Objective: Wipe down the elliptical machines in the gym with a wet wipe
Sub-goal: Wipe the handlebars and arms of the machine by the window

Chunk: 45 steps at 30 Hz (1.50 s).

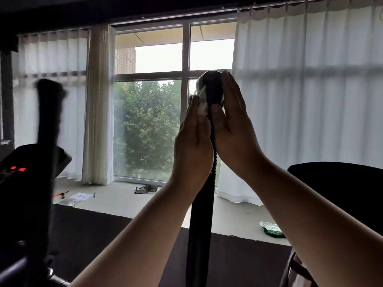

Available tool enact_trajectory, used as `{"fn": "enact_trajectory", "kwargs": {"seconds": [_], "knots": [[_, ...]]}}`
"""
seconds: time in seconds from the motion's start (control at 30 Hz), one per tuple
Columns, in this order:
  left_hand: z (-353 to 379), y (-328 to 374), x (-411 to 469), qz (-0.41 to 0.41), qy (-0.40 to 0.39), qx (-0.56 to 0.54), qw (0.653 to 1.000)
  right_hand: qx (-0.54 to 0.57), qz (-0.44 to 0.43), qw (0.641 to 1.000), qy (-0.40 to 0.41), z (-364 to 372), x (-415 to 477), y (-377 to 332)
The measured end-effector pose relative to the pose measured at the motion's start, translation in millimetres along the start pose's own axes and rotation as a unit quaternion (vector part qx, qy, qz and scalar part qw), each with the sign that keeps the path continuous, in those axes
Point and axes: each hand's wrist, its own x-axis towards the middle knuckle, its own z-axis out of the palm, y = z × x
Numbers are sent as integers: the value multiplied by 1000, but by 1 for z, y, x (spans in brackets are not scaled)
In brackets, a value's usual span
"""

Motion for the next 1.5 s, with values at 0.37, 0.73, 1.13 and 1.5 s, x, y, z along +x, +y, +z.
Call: {"fn": "enact_trajectory", "kwargs": {"seconds": [0.37,0.73,1.13,1.5], "knots": [[-7,-17,-45,-12,-2,-21,1000,12,35,999,-10,5,-23,-10],[-3,-2,-11,-9,-2,-46,999,40,56,997,22,2,-19,-11],[-3,7,15,-13,-31,-9,999,11,60,998,21,7,-15,-13],[-4,8,16,-6,32,-44,999,-22,-6,999,25,5,-12,-13]]}}
